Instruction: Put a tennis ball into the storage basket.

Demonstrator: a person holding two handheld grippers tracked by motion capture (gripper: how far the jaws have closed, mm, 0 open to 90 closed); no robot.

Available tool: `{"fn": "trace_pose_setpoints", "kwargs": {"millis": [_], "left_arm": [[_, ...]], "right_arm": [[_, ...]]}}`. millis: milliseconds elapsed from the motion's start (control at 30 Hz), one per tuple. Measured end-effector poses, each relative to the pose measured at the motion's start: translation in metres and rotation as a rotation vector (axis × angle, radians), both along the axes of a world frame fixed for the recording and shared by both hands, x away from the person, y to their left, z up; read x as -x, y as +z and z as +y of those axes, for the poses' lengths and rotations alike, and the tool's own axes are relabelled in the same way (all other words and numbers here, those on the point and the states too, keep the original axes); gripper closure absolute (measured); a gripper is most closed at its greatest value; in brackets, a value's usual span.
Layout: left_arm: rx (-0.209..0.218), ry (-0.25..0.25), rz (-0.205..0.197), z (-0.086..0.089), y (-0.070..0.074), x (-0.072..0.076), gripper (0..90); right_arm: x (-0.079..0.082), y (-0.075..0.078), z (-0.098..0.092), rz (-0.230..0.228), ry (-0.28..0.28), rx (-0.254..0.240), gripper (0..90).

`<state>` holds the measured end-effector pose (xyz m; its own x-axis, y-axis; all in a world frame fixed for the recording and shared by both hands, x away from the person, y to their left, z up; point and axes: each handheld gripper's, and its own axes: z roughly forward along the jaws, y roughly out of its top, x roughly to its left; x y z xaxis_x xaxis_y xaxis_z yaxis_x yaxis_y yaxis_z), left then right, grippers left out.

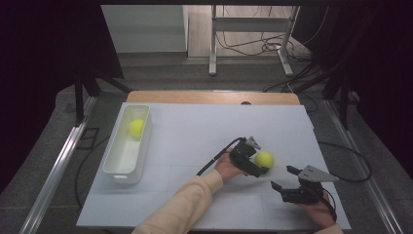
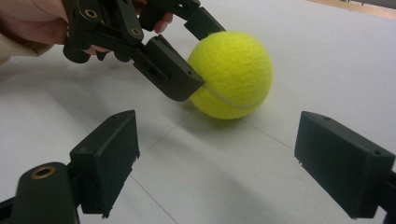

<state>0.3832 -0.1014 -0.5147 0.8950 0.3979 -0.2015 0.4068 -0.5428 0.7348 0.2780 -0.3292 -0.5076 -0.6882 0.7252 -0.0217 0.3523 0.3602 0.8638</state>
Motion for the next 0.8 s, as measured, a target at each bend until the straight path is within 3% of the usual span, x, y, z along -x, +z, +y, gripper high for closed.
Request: {"fn": "trace_pose_setpoints", "kwargs": {"millis": [533, 700, 800], "left_arm": [[-0.034, -0.007, 0.003, -0.016, -0.007, -0.010, 11.2], [-0.030, -0.034, -0.007, -0.018, -0.008, -0.008, 25.1], [-0.048, -0.033, -0.024, -0.020, -0.007, -0.006, 26.0]], "right_arm": [[0.000, 0.000, 0.000, -0.001, 0.004, -0.001, 14.2], [0.000, 0.000, 0.000, -0.002, 0.006, -0.004, 14.2], [0.000, 0.000, 0.000, -0.003, 0.006, -0.004, 14.2]]}}
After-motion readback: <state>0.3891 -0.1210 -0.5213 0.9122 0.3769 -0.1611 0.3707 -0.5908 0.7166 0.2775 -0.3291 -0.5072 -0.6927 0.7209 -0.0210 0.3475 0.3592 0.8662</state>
